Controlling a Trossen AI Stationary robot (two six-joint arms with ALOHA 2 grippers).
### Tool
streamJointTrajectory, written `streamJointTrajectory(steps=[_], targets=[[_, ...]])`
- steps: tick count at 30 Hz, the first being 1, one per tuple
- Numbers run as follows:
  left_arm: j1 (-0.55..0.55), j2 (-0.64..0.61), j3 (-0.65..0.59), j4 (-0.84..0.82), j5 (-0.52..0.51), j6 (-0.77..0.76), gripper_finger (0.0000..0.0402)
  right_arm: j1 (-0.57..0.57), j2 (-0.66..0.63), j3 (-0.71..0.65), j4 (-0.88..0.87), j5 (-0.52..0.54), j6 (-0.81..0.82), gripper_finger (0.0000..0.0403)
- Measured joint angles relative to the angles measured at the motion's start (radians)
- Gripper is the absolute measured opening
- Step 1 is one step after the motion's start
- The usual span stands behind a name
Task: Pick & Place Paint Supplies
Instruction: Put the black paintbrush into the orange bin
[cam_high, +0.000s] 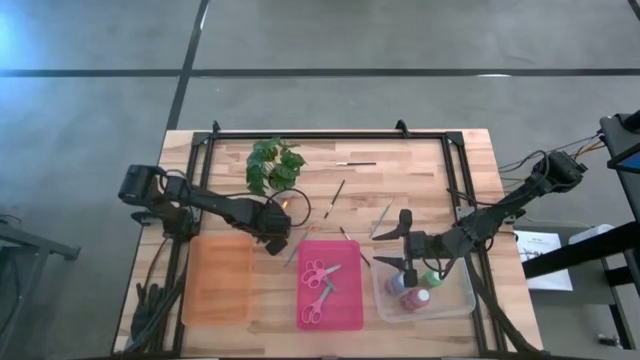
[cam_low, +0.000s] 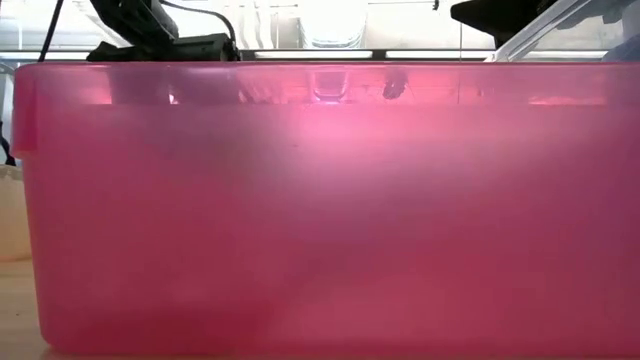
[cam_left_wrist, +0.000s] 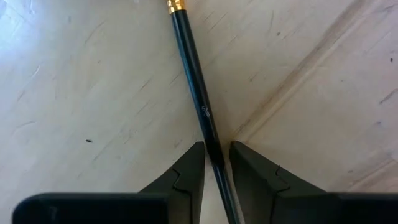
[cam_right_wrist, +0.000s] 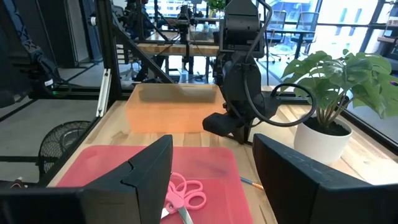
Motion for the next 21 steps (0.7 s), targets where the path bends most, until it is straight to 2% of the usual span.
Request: streamJointTrajectory(steps=[4,9,21], targets=[[0.0,0.0,0.0,0.007,0.016,0.006,0.007,0.0,0.0,0.0,0.0,0.0,0.0,0.0219],[0.0,0.0,0.0,0.01,0.02,0.011,0.0015,0.0,0.0,0.0,0.0,0.0,0.0,0.0219],[-0.014,0.004,0.028,0.079,0.06,0.063,0.0013,0.0,0.0,0.0,0.0,0.0,0.0,0.0219]])
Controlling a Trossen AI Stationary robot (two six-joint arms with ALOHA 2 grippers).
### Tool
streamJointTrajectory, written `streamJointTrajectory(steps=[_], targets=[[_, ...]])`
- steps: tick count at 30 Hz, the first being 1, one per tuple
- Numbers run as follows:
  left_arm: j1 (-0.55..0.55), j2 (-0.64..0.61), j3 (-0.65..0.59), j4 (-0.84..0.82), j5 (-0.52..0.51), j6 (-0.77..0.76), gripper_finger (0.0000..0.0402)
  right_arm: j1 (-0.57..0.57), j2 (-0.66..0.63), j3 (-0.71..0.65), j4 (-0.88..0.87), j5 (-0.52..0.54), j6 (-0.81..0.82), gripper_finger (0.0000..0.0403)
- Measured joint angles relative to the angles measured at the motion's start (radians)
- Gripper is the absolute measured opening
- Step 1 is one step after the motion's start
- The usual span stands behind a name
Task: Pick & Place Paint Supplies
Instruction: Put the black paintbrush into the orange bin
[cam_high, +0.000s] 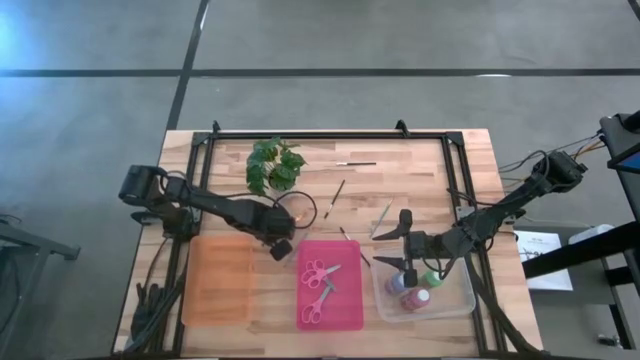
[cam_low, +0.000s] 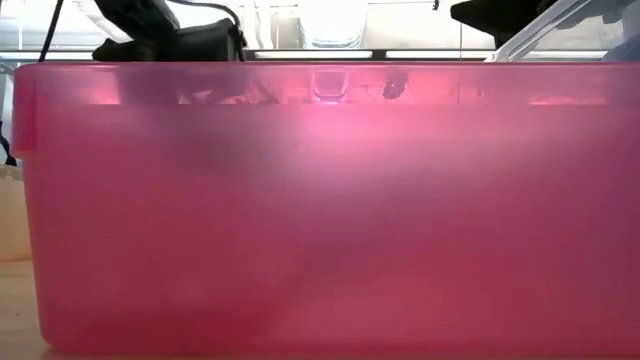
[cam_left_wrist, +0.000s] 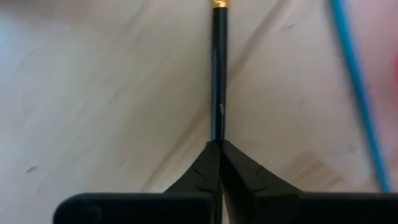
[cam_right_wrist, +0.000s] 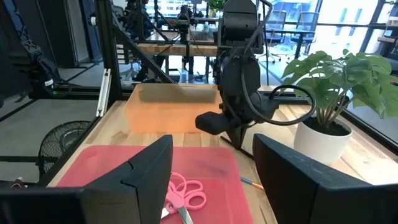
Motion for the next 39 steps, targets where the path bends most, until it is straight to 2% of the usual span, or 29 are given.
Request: streamJointTrajectory(steps=[7,21,31,39], targets=[[-0.006,-0.01,0.03,0.046,-0.007,0.03,0.0003,0.0,0.0,0.0,0.0,-0.001,0.0,0.0219],[-0.013,-0.046,0.04,0.022,-0.016,0.054,0.0003,0.0,0.0,-0.002,0.0,-0.017,0.001,0.0219],[-0.061,-0.045,0.033,0.007,0.015,0.037,0.0056,0.0,0.0,-0.002,0.0,-0.019,0.008,0.0219],[-0.088,-0.043,0.033,0.0,0.042,0.016,0.0062,0.0,0.0,-0.002,0.0,-0.019,0.008,0.0219]])
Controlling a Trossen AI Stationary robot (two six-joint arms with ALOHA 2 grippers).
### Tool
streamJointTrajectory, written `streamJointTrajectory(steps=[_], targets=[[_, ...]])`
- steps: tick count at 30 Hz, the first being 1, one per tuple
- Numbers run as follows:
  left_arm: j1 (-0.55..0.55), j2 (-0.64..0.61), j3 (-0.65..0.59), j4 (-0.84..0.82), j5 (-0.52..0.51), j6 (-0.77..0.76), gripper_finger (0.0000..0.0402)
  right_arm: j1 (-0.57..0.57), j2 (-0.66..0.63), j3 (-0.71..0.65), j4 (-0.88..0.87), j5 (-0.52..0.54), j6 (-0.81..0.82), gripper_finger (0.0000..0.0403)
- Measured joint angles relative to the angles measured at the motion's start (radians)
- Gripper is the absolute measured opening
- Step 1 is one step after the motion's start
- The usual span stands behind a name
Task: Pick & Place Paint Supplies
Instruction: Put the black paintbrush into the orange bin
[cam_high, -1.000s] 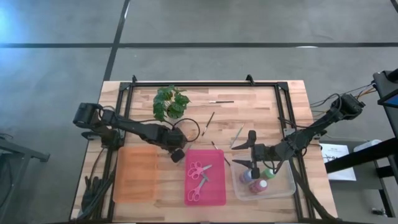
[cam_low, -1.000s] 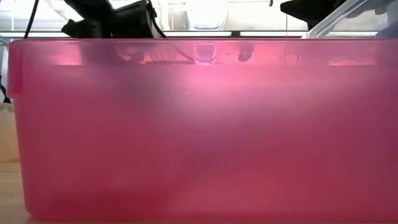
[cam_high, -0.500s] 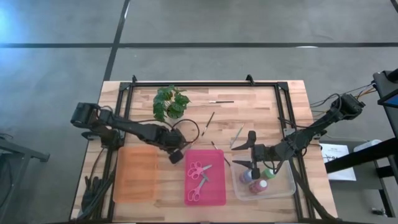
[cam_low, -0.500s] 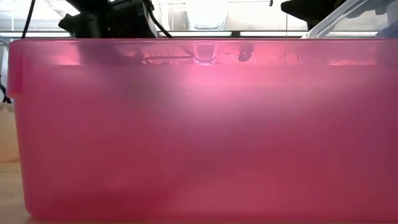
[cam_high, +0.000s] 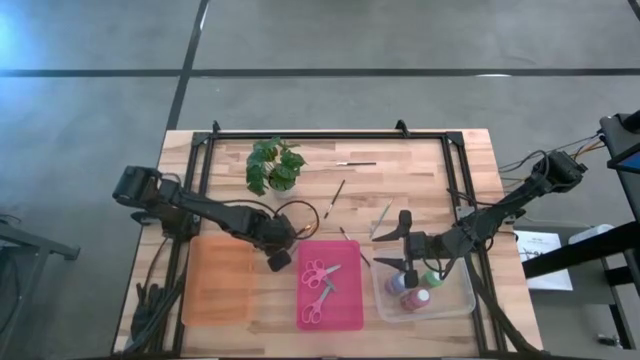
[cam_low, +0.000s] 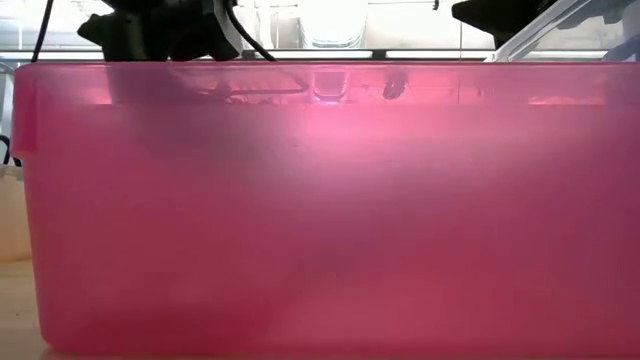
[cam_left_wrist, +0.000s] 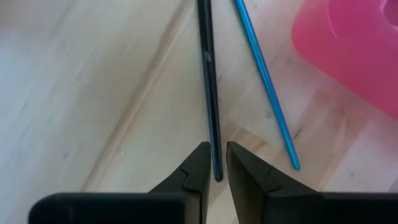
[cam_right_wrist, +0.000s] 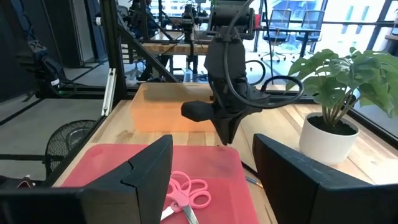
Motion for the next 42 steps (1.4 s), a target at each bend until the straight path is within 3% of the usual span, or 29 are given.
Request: streamJointTrajectory(steps=[12,16,18,27,34,42], targets=[[0.0,0.127,0.011,-0.01,0.048,-0.009,0.0063,0.0,0.0,0.003,0.001,0.0,-0.003,0.0219],[0.0,0.147,0.014,-0.01,0.044,-0.034,0.0033,0.0,0.0,0.003,0.0,0.0,-0.003,0.0219],[0.0,0.148,0.014,-0.01,0.044,-0.038,0.0015,0.0,0.0,0.003,0.0,0.0,-0.003,0.0219],[0.0,0.128,0.087,-0.103,-0.037,-0.033,0.0,0.0,0.0,0.003,0.0,0.0,-0.002,0.0219],[-0.003,0.11,0.167,-0.23,-0.088,-0.011,0.0001,0.0,0.0,0.003,0.0,-0.001,0.0,0.0219],[-0.004,0.097,0.183,-0.251,-0.088,-0.004,0.0001,0.0,0.0,0.0,0.0,-0.007,0.0,0.0219]])
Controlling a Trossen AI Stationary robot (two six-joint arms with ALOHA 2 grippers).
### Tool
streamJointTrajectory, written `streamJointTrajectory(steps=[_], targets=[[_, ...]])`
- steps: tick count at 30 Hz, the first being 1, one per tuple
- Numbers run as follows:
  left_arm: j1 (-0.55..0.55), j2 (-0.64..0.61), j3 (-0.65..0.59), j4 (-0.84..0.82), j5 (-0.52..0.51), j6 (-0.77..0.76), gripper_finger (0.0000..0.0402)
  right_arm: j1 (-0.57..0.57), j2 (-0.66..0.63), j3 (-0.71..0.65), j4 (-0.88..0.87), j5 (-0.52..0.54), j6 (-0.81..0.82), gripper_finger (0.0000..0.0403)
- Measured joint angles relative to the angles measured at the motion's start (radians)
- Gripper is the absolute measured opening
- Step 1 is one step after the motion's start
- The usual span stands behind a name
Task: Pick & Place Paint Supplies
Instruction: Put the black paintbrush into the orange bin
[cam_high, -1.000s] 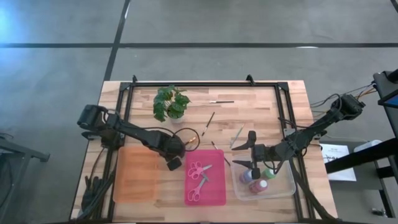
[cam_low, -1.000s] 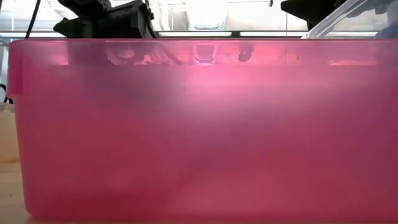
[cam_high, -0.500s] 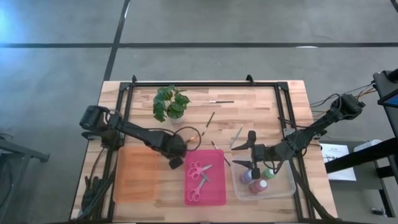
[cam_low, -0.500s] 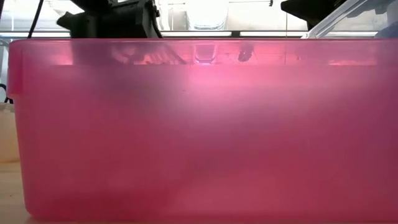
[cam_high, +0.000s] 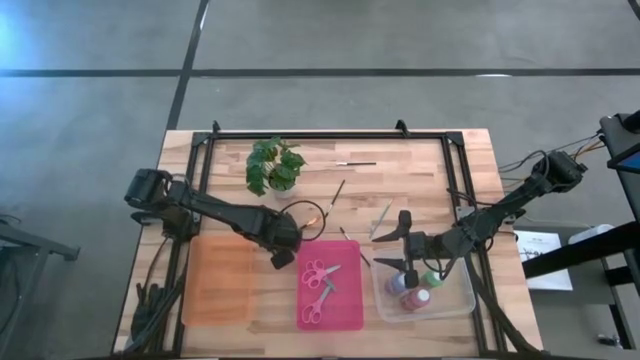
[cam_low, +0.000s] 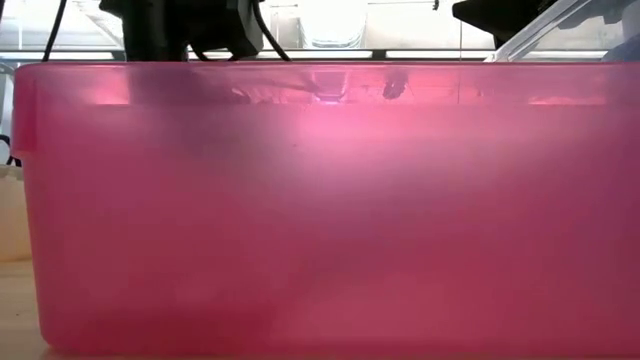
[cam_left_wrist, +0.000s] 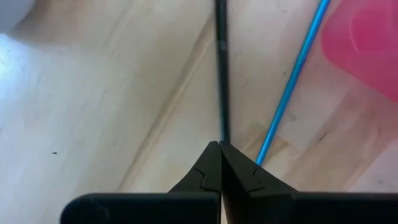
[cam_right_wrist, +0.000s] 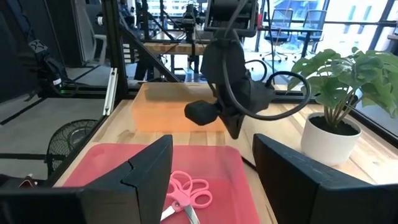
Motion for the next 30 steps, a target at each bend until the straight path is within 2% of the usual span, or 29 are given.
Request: streamJointTrajectory(steps=[6,15,30], targets=[[-0.005,-0.001,-0.02,0.039,0.036,0.017,0.0003,0.0,0.0,0.0,0.0,0.0,0.001,0.0219],[-0.024,-0.001,-0.054,0.09,0.053,0.014,0.0052,0.0,0.0,-0.002,0.0,0.0,0.005,0.0219],[-0.024,-0.001,-0.106,0.139,0.065,-0.001,0.0056,0.0,0.0,-0.002,0.001,0.0,0.007,0.0219]])
